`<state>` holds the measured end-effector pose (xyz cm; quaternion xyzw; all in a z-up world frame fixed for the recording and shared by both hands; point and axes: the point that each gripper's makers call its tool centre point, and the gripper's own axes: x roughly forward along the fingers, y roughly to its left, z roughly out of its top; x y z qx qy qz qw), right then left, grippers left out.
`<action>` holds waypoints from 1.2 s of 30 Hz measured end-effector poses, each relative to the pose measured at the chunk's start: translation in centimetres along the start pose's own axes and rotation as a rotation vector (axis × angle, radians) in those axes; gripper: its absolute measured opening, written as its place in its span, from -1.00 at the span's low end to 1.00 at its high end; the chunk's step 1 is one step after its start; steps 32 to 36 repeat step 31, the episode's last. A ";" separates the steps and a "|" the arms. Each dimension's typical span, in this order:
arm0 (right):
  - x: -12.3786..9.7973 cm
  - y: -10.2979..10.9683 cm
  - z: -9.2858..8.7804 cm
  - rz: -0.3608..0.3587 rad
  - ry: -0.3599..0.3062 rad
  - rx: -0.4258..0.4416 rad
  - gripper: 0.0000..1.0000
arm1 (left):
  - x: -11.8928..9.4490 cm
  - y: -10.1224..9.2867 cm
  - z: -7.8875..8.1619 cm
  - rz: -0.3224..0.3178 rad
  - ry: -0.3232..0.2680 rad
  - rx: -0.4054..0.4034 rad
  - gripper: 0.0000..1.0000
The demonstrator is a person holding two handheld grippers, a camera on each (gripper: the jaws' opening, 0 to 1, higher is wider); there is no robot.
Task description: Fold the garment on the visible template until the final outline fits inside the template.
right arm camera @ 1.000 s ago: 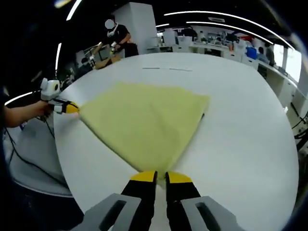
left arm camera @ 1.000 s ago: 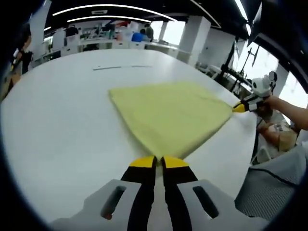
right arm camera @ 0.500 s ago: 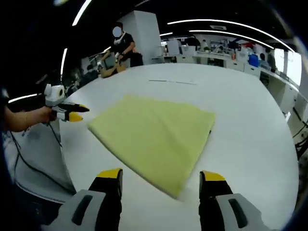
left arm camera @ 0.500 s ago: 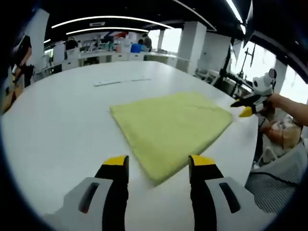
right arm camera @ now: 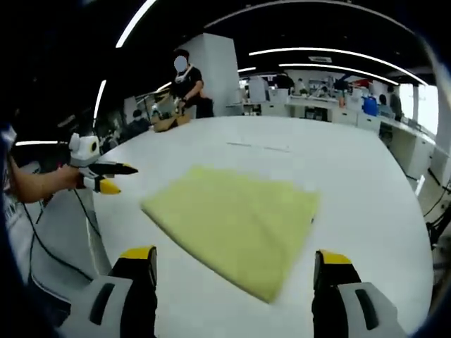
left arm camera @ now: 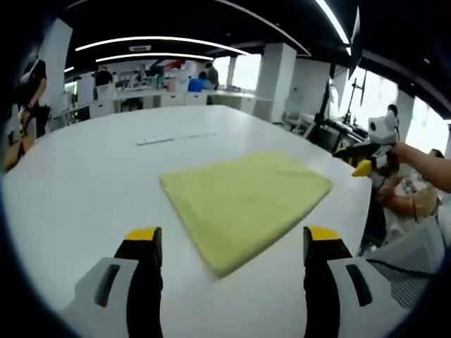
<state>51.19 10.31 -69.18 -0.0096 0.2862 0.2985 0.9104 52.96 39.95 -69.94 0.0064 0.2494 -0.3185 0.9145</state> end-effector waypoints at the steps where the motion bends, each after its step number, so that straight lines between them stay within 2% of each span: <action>1: -0.1 0.2 0.2 0.000 -0.006 0.001 0.89 | -0.1 0.0 0.0 0.001 -0.002 -0.002 0.70; 4: -0.5 0.4 0.9 -0.015 -0.032 -0.004 0.98 | -0.2 0.1 0.0 0.002 -0.001 -0.007 0.80; 7: -0.8 0.9 1.5 -0.010 -0.047 -0.013 0.98 | -0.3 0.2 -0.4 0.006 0.026 0.017 0.91; 10: -0.9 1.2 1.6 -0.003 -0.045 -0.028 0.98 | -0.4 0.2 -0.3 0.005 0.028 0.032 0.98; 17: -0.9 1.8 0.7 0.007 -0.003 -0.066 0.98 | -0.8 0.2 0.0 0.010 0.021 0.029 0.98; 28: -1.0 1.7 1.1 -0.006 -0.010 -0.072 0.95 | -1.2 0.4 -0.1 0.011 0.016 -0.008 0.98; 36: -1.0 1.4 1.0 -0.018 -0.004 -0.072 0.92 | -1.3 0.4 -0.2 0.009 0.018 -0.003 0.98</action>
